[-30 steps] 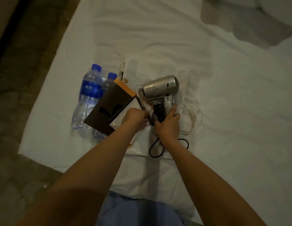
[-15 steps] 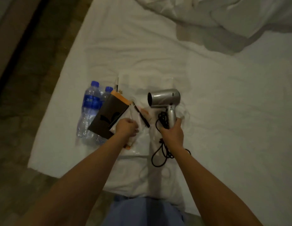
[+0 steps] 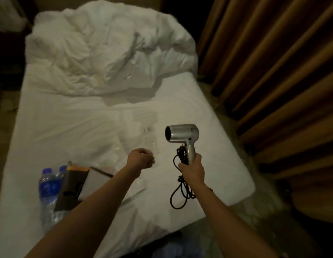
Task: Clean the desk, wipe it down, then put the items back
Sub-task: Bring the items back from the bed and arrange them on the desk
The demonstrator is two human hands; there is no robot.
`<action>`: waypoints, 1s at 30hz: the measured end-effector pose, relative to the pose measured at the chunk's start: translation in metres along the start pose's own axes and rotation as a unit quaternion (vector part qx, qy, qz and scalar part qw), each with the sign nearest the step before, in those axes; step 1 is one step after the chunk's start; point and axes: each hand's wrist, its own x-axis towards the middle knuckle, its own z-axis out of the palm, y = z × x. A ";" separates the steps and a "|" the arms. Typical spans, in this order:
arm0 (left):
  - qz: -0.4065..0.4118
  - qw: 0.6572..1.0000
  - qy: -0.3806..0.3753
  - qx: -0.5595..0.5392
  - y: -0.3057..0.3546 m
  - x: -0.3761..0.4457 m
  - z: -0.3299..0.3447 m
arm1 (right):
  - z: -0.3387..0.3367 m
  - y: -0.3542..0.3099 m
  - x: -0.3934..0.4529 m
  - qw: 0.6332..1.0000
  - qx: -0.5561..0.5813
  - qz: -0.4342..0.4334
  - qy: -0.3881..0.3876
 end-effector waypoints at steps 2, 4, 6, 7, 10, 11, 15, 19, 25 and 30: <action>-0.002 0.999 -0.046 -0.022 0.011 -0.016 0.042 | -0.044 0.011 -0.008 0.999 0.021 0.006 0.041; 0.016 0.997 -0.078 0.019 0.016 -0.034 0.090 | -0.091 0.028 -0.018 0.996 0.035 0.009 0.084; 0.046 0.989 -0.115 0.075 0.013 -0.056 0.142 | -0.140 0.049 -0.031 0.990 0.045 0.018 0.130; 0.054 0.985 -0.137 0.094 0.010 -0.068 0.170 | -0.165 0.062 -0.038 0.986 0.056 0.025 0.158; 0.068 0.967 -0.202 0.140 -0.011 -0.100 0.254 | -0.241 0.107 -0.063 0.964 0.113 0.047 0.235; 0.079 0.955 -0.224 0.177 -0.022 -0.112 0.283 | -0.267 0.125 -0.075 0.957 0.129 0.054 0.254; 0.114 0.891 -0.323 0.298 -0.084 -0.175 0.401 | -0.359 0.200 -0.135 0.927 0.140 0.094 0.334; 0.125 0.829 -0.409 0.359 -0.150 -0.244 0.503 | -0.428 0.266 -0.195 0.882 0.156 0.159 0.416; 0.118 0.724 -0.533 0.421 -0.259 -0.352 0.607 | -0.491 0.356 -0.287 0.791 0.180 0.255 0.526; 0.087 0.629 -0.615 0.467 -0.340 -0.426 0.670 | -0.530 0.420 -0.345 0.712 0.230 0.322 0.581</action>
